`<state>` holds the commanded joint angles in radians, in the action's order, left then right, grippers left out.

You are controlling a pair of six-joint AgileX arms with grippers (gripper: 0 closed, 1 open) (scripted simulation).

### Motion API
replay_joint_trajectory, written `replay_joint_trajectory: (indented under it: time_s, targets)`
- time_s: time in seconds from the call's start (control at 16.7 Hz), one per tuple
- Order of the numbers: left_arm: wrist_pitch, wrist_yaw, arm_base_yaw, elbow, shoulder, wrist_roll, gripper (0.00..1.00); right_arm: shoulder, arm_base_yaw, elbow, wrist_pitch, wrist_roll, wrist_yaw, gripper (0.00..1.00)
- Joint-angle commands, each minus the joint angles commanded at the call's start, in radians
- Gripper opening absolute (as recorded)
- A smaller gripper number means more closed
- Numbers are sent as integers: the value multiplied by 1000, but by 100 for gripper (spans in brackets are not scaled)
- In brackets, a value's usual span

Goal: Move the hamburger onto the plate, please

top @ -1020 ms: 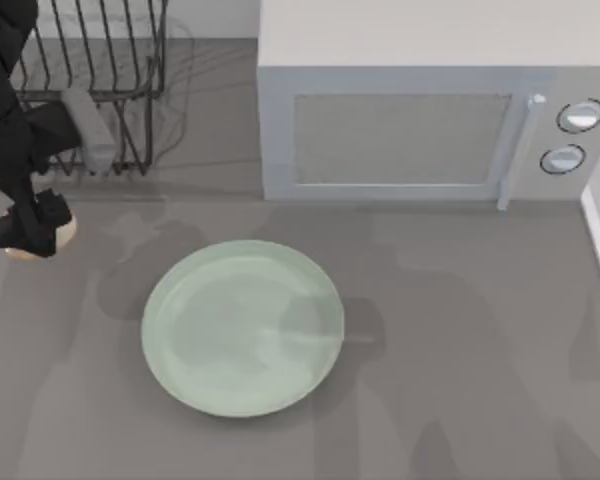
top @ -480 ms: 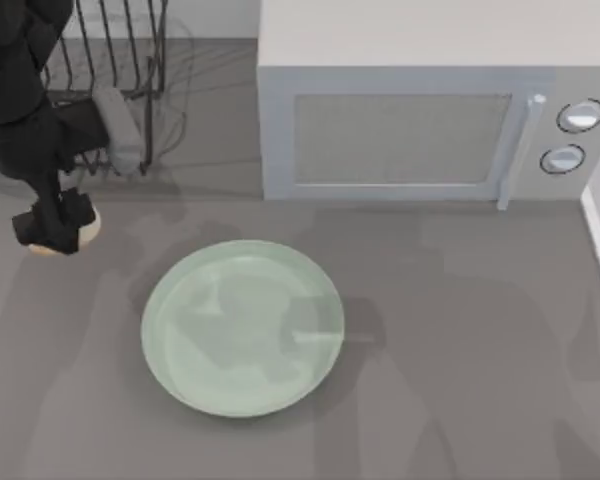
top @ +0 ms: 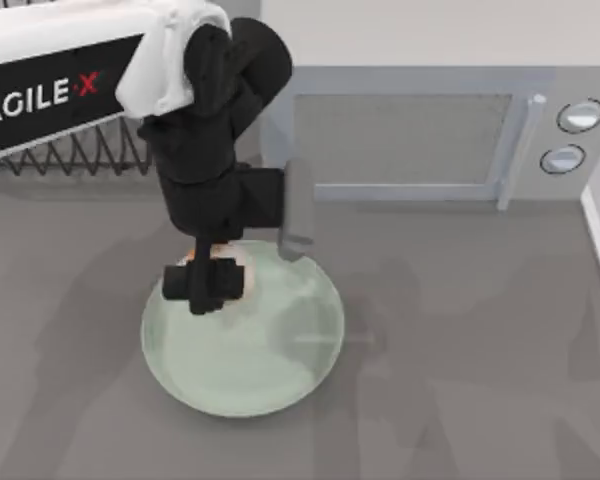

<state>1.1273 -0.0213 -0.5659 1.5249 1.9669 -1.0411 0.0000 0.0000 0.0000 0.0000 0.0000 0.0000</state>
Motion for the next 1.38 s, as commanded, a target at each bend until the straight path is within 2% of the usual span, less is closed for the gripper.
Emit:
replay_joint_trajectory:
  time_s: [0.18, 0.42, 0.84, 1.08, 1.38]
  targets:
    - [-13, 0, -50, -4, -3, -1, 0, 0, 0, 0, 0, 0, 0, 100]
    - [-14, 0, -46, -4, -4, -2, 0, 0, 0, 0, 0, 0, 0, 100]
    - [-166, -1, -49, -109, 44, -2, 0, 0, 0, 0, 0, 0, 0, 100]
    - [-175, 0, -50, -116, 48, -2, 0, 0, 0, 0, 0, 0, 0, 100]
    - [-175, 0, -50, -116, 48, -2, 38, 0, 0, 0, 0, 0, 0, 100]
